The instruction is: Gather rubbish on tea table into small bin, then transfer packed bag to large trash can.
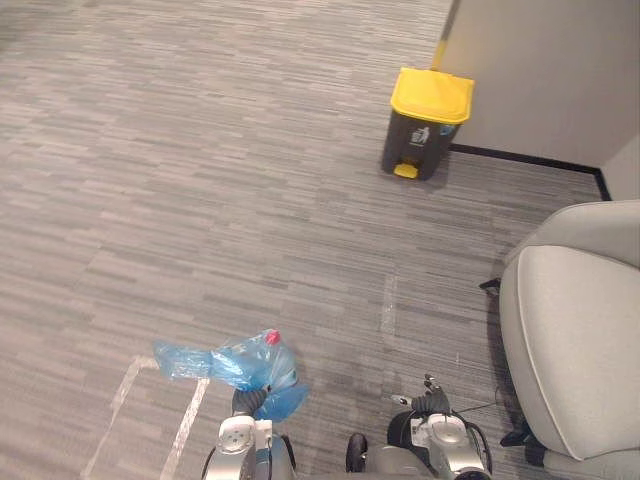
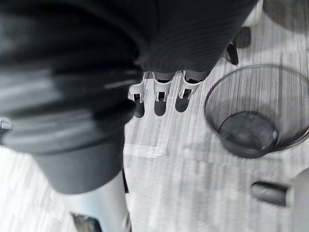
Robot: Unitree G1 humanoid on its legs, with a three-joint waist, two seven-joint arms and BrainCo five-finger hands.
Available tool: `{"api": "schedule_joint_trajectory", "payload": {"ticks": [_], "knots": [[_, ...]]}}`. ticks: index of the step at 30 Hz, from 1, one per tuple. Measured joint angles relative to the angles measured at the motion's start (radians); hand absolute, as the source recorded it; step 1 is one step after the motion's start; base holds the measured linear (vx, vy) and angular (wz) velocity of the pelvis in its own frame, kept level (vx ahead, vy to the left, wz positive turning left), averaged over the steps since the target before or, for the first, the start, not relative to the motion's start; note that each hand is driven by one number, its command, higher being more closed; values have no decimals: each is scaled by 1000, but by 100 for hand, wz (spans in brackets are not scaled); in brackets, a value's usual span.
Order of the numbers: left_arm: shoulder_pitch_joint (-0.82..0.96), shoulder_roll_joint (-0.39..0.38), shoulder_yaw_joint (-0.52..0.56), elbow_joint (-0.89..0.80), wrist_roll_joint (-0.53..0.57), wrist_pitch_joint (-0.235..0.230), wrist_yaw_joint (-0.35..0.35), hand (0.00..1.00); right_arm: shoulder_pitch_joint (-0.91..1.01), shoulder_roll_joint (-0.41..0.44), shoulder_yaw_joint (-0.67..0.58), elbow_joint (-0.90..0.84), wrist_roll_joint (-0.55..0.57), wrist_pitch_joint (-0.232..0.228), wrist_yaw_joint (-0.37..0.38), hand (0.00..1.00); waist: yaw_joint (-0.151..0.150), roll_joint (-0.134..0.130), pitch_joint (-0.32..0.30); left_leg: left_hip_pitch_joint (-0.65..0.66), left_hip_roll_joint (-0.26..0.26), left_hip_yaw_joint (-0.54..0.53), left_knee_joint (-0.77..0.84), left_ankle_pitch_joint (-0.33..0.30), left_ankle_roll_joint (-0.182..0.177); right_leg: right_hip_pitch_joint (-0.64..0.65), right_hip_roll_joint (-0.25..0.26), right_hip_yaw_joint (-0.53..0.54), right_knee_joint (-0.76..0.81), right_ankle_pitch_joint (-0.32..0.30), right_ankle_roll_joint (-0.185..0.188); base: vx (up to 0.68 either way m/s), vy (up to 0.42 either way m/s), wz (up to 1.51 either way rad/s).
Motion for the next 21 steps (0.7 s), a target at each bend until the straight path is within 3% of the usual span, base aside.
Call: {"api": "schedule_joint_trajectory", "payload": {"ticks": [1, 2, 3, 7, 9, 10, 11, 13, 15, 16, 17, 18, 19, 20, 21], "knots": [[-5, -15, 2, 3, 0, 0, 1, 100, 15, -21, -12, 6, 0, 1, -5, 0, 1, 19, -6, -7, -7, -55, -203, 126, -37, 11, -7, 28, 4, -33, 51, 352, 334, -51], [-5, -17, 2, 8, 0, 0, 1, 100, 18, -24, -12, 11, 0, 2, -6, 0, 7, 22, -7, 6, -8, -56, -218, 214, -40, 13, -14, 45, 9, -47, 71, 394, 369, -57], [-13, -5, 0, 26, -1, 2, 3, 100, 17, -12, -7, 28, 0, 12, -5, 0, 7, -13, -14, 41, -53, -14, -251, 193, -32, 27, -54, 79, -10, -44, 72, 338, 276, -36], [-26, 8, -3, 26, -1, 3, 4, 100, 20, -12, -6, 41, -1, 12, -5, 0, 12, -26, -21, 80, -113, 51, -203, 103, 42, 25, -115, 124, 54, -33, 90, 433, 263, -29], [-16, 17, -26, 20, -1, 7, 4, 100, 19, -9, -2, 40, -2, 11, -5, 0, 11, -19, -18, 158, -125, 77, -225, 75, 57, -42, -128, 156, 265, -13, 136, 375, 172, -49], [-7, 30, -40, 7, -1, 7, 4, 100, 22, 0, 5, 40, -2, 10, -5, 0, 9, -16, -16, 228, -127, 96, -261, 55, 60, -132, -129, 176, 493, 19, 213, 328, 104, -32], [-9, 45, -47, 7, -1, 10, 5, 100, 27, 11, 10, 40, -2, 11, -4, 0, 2, -18, -16, 277, -129, 101, -284, 45, 61, -225, -125, 167, 687, 6, 209, 330, 76, -23], [-11, 51, -47, 6, -1, 11, 6, 100, 26, 17, 11, 36, -2, 10, -4, 0, -10, -17, -15, 337, -128, 109, -332, 39, 56, -311, -120, 116, 777, -19, 161, 303, 11, -17], [-19, 60, -44, 9, -1, 18, 7, 100, 18, 11, 12, 10, -3, 9, -4, 0, -15, -7, 2, 430, -116, 133, -399, 20, 41, -431, -101, 19, 715, -57, 94, 431, -59, -34], [-19, 63, -44, 10, -1, 19, 7, 100, 14, 9, 15, 11, -2, 10, -4, 0, -23, -6, 2, 443, -110, 135, -408, 20, 41, -445, -95, -4, 667, -59, 86, 478, -182, -1], [-28, 76, -44, 27, -1, 19, 7, 100, 5, -1, 29, 13, -3, 8, -5, 0, -48, -8, 2, 482, -96, 127, -437, 20, 40, -479, -69, -62, 473, -25, 54, 428, -194, 15], [-36, 78, -44, 40, -1, 18, 7, 100, 5, -5, 30, 14, -3, 9, -5, 0, -52, -10, 2, 498, -96, 122, -449, 20, 40, -485, -58, -71, 384, 12, 49, 445, -202, 22], [-41, 83, -45, 53, 0, 19, 6, 100, 9, -12, 32, 21, -3, 10, -5, 0, -57, -22, -1, 517, -106, 114, -463, 18, 37, -469, -48, -78, 246, 86, 46, 416, -171, 18], [-61, 81, -46, 93, 0, 21, 7, 100, 1, -35, 23, 48, -1, 7, -4, 0, -62, 3, 11, 556, -89, 66, -479, 12, 24, -442, -16, -83, 210, 197, -35, 503, -184, 0], [-63, 79, -45, 99, 1, 19, 4, 100, -11, -48, 24, 50, -5, 8, -7, 0, -57, 20, 5, 546, -73, 40, -469, 26, 4, -448, -1, -80, 224, 171, -43, 501, -189, -14]]}}
